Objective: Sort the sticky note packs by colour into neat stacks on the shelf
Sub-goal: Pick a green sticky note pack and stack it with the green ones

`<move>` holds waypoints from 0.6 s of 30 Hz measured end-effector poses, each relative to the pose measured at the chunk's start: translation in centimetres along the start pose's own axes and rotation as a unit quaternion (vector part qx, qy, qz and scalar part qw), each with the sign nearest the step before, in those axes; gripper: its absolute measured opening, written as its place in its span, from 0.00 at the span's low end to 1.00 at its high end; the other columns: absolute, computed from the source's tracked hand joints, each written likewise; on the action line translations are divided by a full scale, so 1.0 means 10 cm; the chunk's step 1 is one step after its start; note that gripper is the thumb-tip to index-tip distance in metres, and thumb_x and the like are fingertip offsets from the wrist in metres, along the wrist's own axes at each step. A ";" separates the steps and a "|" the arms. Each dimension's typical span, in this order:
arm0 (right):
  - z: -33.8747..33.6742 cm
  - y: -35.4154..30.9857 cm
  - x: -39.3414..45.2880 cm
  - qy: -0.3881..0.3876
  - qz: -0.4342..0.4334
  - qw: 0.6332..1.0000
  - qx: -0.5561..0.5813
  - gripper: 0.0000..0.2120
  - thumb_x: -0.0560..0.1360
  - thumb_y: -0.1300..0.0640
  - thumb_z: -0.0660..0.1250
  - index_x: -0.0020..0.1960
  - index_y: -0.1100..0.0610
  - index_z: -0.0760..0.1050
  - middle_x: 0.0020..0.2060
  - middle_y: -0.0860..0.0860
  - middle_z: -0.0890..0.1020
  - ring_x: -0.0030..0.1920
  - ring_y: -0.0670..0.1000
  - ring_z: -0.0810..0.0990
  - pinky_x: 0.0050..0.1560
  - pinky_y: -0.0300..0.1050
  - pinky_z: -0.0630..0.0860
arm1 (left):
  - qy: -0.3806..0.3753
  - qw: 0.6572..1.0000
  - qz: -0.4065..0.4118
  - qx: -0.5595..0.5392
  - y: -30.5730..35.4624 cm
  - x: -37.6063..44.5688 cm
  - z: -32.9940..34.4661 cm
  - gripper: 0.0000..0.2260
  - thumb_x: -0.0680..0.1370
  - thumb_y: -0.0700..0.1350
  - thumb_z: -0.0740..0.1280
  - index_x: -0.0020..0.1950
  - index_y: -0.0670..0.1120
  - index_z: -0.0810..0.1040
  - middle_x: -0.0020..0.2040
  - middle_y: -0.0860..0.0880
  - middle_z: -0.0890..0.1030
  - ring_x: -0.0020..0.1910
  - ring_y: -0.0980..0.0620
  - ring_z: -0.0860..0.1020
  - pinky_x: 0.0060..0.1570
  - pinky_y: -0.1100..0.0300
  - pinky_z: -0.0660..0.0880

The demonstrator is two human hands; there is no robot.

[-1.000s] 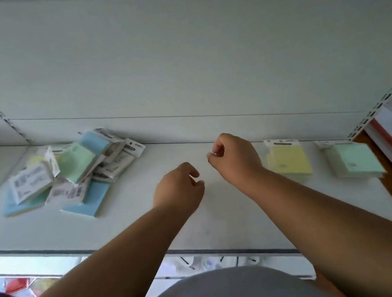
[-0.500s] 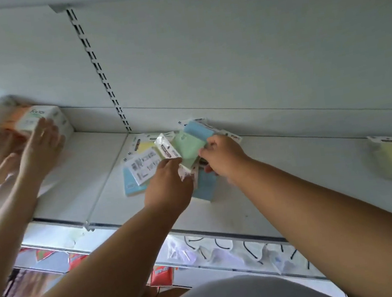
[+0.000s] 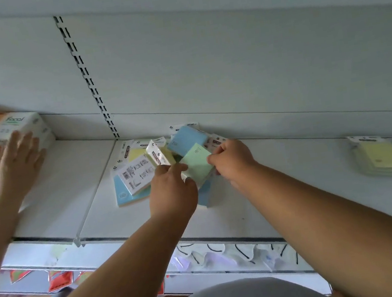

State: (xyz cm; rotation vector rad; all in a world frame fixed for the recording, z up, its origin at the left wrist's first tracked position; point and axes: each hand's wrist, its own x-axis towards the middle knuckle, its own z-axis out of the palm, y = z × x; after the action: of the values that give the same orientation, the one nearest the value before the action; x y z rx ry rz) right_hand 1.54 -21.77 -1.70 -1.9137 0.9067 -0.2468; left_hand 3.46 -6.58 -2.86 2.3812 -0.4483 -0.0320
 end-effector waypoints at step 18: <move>-2.88 1.42 -0.03 0.145 0.063 0.973 0.170 0.12 0.70 0.48 0.72 0.47 0.53 0.75 0.36 0.51 0.79 0.23 0.49 0.73 0.26 0.42 0.69 | -0.189 0.925 -0.027 -0.327 2.38 -0.27 1.69 0.07 0.72 0.46 0.71 0.45 0.56 0.76 0.39 0.55 0.82 0.32 0.55 0.77 0.31 0.60 0.71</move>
State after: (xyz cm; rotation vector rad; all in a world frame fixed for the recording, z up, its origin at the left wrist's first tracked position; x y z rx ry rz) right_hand -20.52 -44.91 1.21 -1.5210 1.0957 -0.5787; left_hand -8.87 -33.02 -0.36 1.7181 -0.4594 -0.5859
